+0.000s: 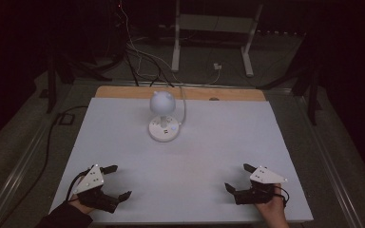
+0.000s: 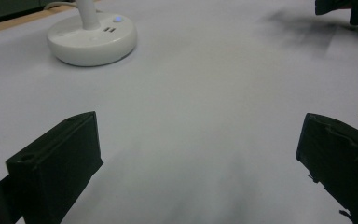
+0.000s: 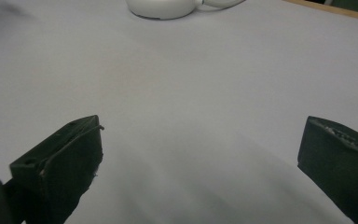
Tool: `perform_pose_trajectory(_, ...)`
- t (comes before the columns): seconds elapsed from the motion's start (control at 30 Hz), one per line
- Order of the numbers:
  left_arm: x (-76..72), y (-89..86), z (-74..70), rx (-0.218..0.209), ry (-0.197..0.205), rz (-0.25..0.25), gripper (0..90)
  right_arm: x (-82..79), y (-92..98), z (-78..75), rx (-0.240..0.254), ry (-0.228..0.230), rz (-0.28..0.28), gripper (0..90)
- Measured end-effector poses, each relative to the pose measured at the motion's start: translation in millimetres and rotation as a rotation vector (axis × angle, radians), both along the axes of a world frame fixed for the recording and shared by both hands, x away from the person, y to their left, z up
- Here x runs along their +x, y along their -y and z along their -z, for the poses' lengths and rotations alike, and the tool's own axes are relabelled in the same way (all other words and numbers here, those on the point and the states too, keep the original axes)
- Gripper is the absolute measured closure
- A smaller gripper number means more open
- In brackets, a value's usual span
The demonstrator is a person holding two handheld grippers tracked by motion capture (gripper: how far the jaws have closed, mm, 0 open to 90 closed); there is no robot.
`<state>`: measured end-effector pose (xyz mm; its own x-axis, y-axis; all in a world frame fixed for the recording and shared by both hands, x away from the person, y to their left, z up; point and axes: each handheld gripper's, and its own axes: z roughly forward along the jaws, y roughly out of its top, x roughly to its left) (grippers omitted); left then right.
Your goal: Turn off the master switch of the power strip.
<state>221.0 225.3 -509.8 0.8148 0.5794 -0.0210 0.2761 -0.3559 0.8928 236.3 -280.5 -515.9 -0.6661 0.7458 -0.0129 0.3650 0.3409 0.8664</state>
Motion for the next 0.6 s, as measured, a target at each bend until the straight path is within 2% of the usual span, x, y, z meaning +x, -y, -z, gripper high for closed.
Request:
perform_pose_trajectory(0.27, -0.1, -0.3, 0.2, -0.002, 0.002, 0.002, 0.3, -0.6, -2.2, 0.0, 0.016, -0.005, -0.015, 0.0)
perform_pose_trajectory(0.6, 0.6, -0.3, 0.5, -0.013, -0.001, 0.002, 0.3, 1.2, -2.5, -3.8, 0.075, -0.062, -0.004, 0.0)
